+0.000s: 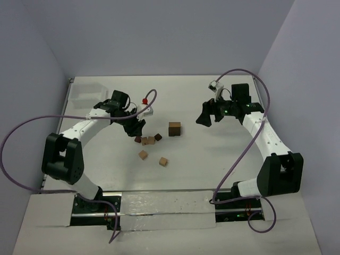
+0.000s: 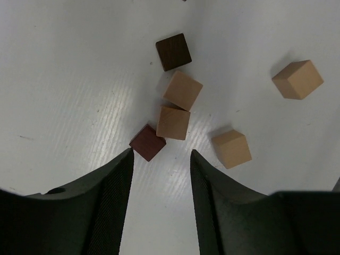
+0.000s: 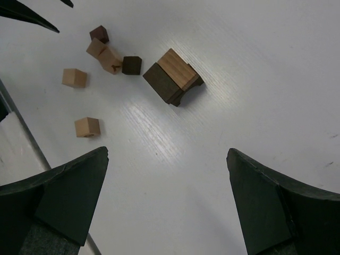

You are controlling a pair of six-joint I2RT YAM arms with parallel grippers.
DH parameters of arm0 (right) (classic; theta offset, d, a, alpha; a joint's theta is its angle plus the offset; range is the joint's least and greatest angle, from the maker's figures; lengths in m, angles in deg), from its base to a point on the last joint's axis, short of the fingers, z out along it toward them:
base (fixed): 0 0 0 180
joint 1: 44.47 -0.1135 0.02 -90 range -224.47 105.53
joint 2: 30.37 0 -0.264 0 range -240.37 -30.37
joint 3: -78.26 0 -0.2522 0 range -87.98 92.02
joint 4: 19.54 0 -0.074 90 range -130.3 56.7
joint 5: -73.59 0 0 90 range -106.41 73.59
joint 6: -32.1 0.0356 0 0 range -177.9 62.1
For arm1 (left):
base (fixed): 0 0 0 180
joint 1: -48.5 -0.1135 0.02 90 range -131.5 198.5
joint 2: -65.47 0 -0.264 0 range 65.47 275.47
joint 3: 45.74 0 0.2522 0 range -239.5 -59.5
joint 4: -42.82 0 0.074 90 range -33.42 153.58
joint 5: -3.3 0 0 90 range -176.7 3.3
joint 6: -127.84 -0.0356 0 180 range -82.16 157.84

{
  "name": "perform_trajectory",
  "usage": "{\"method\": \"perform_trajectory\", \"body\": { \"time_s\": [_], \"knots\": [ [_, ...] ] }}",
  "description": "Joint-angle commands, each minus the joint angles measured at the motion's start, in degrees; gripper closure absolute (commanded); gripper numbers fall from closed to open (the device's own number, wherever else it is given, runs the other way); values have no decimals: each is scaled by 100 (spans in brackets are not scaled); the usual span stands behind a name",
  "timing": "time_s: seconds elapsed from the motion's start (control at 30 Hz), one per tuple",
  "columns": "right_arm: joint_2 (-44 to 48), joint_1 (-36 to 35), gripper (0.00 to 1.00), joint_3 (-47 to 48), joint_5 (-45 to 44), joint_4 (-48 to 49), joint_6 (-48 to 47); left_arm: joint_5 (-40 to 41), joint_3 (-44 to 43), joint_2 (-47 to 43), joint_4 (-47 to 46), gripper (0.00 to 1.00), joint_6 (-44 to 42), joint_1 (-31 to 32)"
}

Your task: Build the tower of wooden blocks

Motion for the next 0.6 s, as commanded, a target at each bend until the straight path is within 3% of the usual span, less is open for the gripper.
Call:
{"method": "perform_trajectory", "body": {
  "time_s": [0.0,0.1,0.2,0.27,0.33,0.37,0.43,0.57],
  "knots": [
    [25,-308,1,201,-432,-83,-298,-83,-182,417,-265,50,-522,-21],
    [-14,-747,5,261,-869,-42,-360,-348,-92,332,-637,57,-8,-160],
    [-282,-1336,8,655,-1522,-51,-64,-593,-27,78,-1250,57,1134,-592],
    [-494,-1577,8,911,-1686,1,432,-847,170,-336,-1680,47,1901,-934],
    [-744,-1908,8,1239,-1799,80,1500,-824,466,-880,-2298,37,2842,-1544],
    [-821,-2073,8,1276,-1899,126,1585,-815,501,-945,-2503,36,3160,-1591],
    [-1077,-2633,8,1486,-2643,125,2343,-92,670,-1558,-2719,23,3717,-1810],
    [-1899,-4169,8,2298,-5085,-596,3297,1955,417,-1719,-2263,17,4920,-1836]
  ]
}}
